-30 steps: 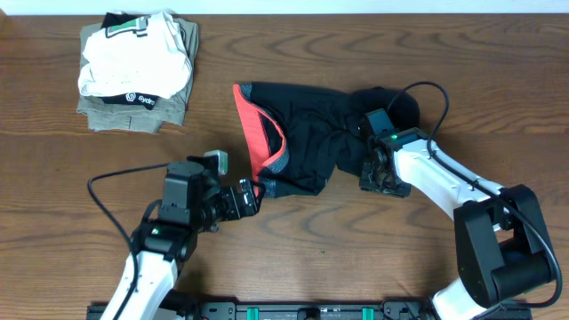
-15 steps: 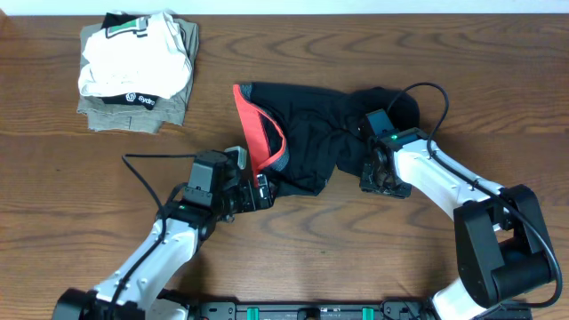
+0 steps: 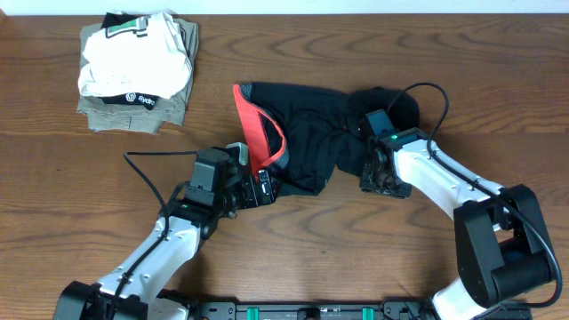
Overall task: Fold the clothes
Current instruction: 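Reach the left gripper to the red waistband and grasp it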
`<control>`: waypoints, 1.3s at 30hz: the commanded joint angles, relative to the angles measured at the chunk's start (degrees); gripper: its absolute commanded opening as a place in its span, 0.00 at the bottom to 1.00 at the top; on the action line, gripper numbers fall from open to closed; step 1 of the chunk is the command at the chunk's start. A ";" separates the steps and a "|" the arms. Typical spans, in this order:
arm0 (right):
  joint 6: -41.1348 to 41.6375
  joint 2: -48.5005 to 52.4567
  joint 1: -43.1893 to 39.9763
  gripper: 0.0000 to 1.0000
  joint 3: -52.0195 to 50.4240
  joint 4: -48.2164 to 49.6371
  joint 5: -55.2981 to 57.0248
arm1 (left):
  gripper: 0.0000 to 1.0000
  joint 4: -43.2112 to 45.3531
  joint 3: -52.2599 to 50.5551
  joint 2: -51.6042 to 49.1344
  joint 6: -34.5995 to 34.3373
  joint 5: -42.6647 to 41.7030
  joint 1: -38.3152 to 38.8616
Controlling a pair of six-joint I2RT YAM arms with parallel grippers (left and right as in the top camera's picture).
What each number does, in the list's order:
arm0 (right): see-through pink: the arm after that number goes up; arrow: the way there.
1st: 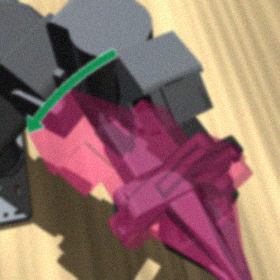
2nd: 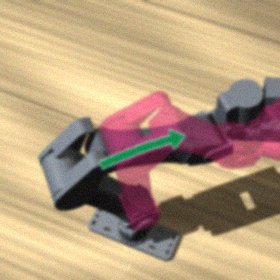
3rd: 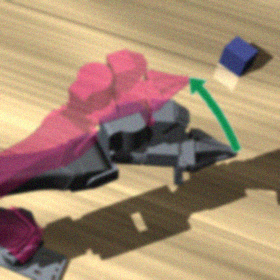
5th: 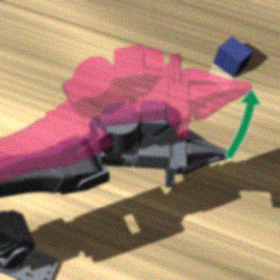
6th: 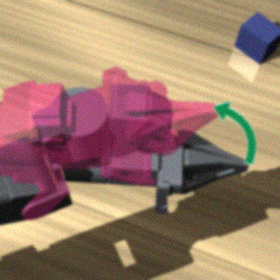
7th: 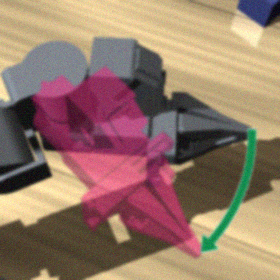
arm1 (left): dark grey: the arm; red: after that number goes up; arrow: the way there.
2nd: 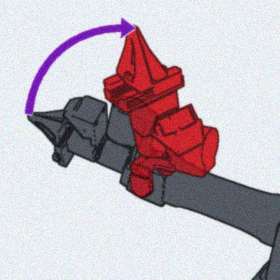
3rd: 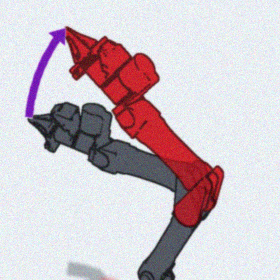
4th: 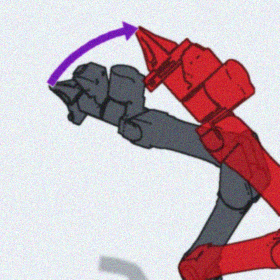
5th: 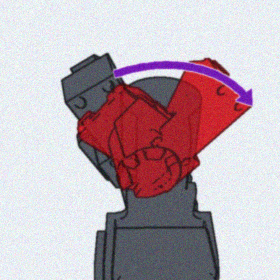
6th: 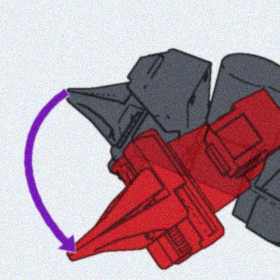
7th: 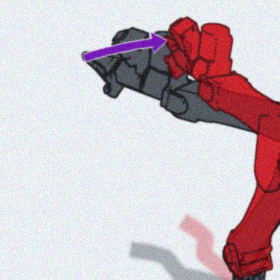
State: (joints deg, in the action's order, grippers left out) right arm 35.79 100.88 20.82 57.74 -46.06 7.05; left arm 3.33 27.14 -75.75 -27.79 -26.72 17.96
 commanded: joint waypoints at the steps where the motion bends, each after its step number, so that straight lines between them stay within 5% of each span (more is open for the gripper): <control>1: 0.37 0.28 0.20 0.46 -0.09 -0.02 0.02 | 0.99 0.26 0.59 -0.59 -1.49 0.17 2.34; 8: 0.37 0.28 0.20 0.47 -0.09 -0.02 0.02 | 0.99 0.24 0.59 -0.76 -1.55 0.22 5.97; 16: 0.37 0.28 0.20 0.46 -0.09 -0.61 0.02 | 0.75 0.22 0.59 -0.76 -1.70 0.20 5.97; 22: 0.39 0.28 0.20 0.35 -0.09 -1.53 0.04 | 0.59 0.20 0.59 -0.74 -1.70 -2.23 5.97; 35: 0.39 0.28 0.15 0.35 -0.09 -2.01 0.02 | 0.24 0.24 0.59 -0.48 -2.14 -2.16 5.97; 39: 0.44 0.28 0.13 0.18 -0.09 -2.23 0.02 | 0.13 0.22 0.59 -0.42 -3.48 -2.19 5.95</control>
State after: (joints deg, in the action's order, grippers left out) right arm 35.70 100.88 20.82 57.71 -48.12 6.90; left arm 3.46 27.14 -76.07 -30.57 -28.53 23.75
